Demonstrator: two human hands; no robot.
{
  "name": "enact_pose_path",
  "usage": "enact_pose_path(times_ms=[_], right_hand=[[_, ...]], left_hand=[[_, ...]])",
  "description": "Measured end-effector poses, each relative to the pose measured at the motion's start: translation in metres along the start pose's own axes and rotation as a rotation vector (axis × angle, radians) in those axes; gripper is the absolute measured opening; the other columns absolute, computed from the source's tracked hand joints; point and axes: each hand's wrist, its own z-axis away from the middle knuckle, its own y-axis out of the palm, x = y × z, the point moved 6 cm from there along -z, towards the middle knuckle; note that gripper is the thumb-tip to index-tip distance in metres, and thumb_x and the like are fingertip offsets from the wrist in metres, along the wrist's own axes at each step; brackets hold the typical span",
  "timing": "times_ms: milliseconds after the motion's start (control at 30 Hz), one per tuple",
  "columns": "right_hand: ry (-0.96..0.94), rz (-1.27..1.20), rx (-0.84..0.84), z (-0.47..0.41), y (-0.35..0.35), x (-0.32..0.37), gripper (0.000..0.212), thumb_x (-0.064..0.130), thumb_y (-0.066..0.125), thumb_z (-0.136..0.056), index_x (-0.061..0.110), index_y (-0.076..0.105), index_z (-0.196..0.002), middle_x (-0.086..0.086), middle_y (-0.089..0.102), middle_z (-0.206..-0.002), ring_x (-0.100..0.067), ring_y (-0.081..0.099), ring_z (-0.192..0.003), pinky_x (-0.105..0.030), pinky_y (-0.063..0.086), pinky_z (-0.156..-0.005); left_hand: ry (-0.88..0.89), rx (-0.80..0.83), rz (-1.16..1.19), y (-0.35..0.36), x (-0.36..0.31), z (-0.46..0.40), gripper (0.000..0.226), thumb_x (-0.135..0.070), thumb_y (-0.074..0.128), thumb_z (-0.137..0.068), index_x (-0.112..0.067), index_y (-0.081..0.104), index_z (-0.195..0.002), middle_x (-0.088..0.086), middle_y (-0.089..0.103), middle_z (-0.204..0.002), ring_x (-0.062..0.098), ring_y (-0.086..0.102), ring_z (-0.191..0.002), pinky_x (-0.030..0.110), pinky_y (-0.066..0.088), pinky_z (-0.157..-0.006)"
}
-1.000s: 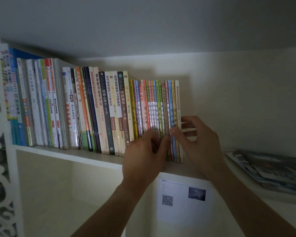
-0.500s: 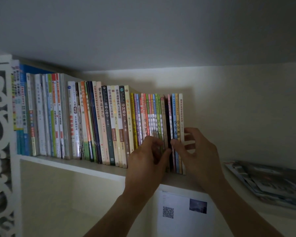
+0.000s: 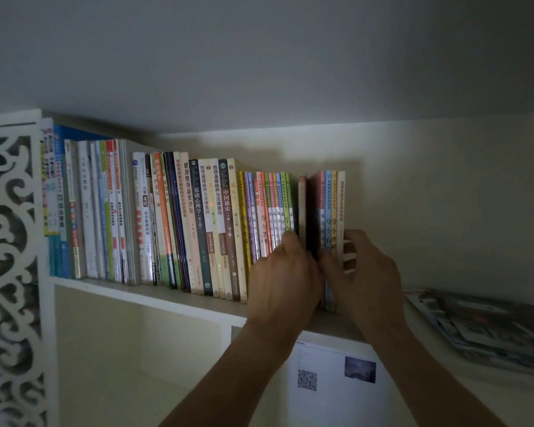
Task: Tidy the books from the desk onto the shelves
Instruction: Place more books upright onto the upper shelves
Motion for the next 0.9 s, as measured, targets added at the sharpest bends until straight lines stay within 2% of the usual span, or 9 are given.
enact_pose_path(times_ms=[200,300,433,600,667,700,767,833,900], right_hand=[[-0.032,-0.045,0.08,0.0,0.007,0.003,0.044,0.052,0.064,-0.09,0.029,0.056,-0.126,0.013,0.069,-0.103,0.001,0.065,-0.077,-0.022,0.055,-0.067],[-0.031,-0.061,0.163,-0.001,0.012,0.007,0.038,0.051,0.067,-0.09,0.032,0.051,-0.118,0.018,0.065,-0.1,0.003,0.065,-0.076,-0.022,0.056,-0.067],[0.017,-0.121,0.265,0.001,0.014,0.009,0.03,0.045,0.059,-0.097,0.028,0.055,-0.122,0.019,0.063,-0.106,0.005,0.064,-0.087,-0.019,0.055,-0.073],[0.481,-0.708,0.361,0.012,0.009,0.004,0.025,0.032,0.048,-0.105,0.018,0.067,-0.113,-0.003,0.071,-0.115,-0.015,0.07,-0.099,-0.031,0.057,-0.084],[0.575,-0.759,0.347,0.017,-0.001,0.005,0.027,0.037,0.05,-0.103,0.019,0.07,-0.107,0.001,0.072,-0.111,-0.017,0.067,-0.101,-0.036,0.053,-0.093],[0.569,-0.735,0.331,0.018,-0.007,0.003,0.026,0.039,0.049,-0.103,0.024,0.07,-0.102,0.006,0.071,-0.107,-0.014,0.066,-0.1,-0.036,0.051,-0.093],[0.508,-0.669,0.248,0.019,-0.023,0.0,0.026,0.042,0.047,-0.104,0.028,0.069,-0.103,0.01,0.069,-0.107,-0.013,0.064,-0.103,-0.037,0.05,-0.095],[0.402,-0.515,0.063,0.015,-0.048,-0.004,0.031,0.044,0.048,-0.103,0.026,0.063,-0.123,0.006,0.065,-0.118,-0.015,0.063,-0.106,-0.032,0.051,-0.089],[0.284,-0.378,-0.076,0.013,-0.07,0.003,0.035,0.047,0.052,-0.1,0.029,0.059,-0.129,0.007,0.06,-0.121,-0.013,0.061,-0.103,-0.021,0.046,-0.078]], left_hand=[[-0.002,-0.092,-0.036,-0.069,0.003,0.041,0.021,-0.033,0.036,-0.109,-0.017,0.048,-0.113,-0.024,0.036,-0.069,-0.002,0.021,-0.034,0.006,0.014,-0.035],[-0.03,-0.183,0.104,-0.109,0.01,0.067,0.028,-0.045,0.044,-0.098,-0.02,0.043,-0.111,-0.015,0.049,-0.053,0.014,0.051,-0.034,0.001,0.022,-0.04],[-0.079,-0.281,0.029,-0.141,0.014,0.094,0.029,-0.044,0.05,-0.093,-0.018,0.047,-0.107,-0.002,0.059,-0.047,0.025,0.053,-0.031,0.025,0.039,-0.031],[0.004,-0.317,0.136,-0.141,-0.016,0.088,0.027,-0.046,0.043,-0.1,-0.021,0.044,-0.109,-0.005,0.059,-0.054,0.023,0.055,-0.038,0.023,0.041,-0.04],[0.0,-0.263,0.268,-0.126,-0.03,0.075,0.034,-0.056,0.029,-0.105,-0.025,0.041,-0.111,-0.007,0.064,-0.062,0.017,0.061,-0.059,0.004,0.044,-0.054],[-0.028,-0.216,0.335,-0.114,-0.035,0.068,0.03,-0.058,0.034,-0.104,-0.028,0.037,-0.109,-0.007,0.064,-0.063,0.014,0.061,-0.056,0.002,0.043,-0.05],[-0.052,-0.136,0.394,-0.088,-0.043,0.054,0.029,-0.046,0.057,-0.102,-0.033,0.032,-0.107,-0.006,0.064,-0.069,0.008,0.058,-0.047,0.012,0.047,-0.041],[-0.038,-0.095,0.389,-0.062,-0.048,0.043,0.037,-0.033,0.069,-0.099,-0.032,0.032,-0.107,-0.006,0.062,-0.076,0.007,0.062,-0.055,0.019,0.052,-0.043],[-0.005,-0.109,0.358,-0.041,-0.049,0.032,0.038,-0.028,0.071,-0.098,-0.028,0.034,-0.108,-0.008,0.059,-0.075,0.002,0.058,-0.053,0.01,0.044,-0.043]])
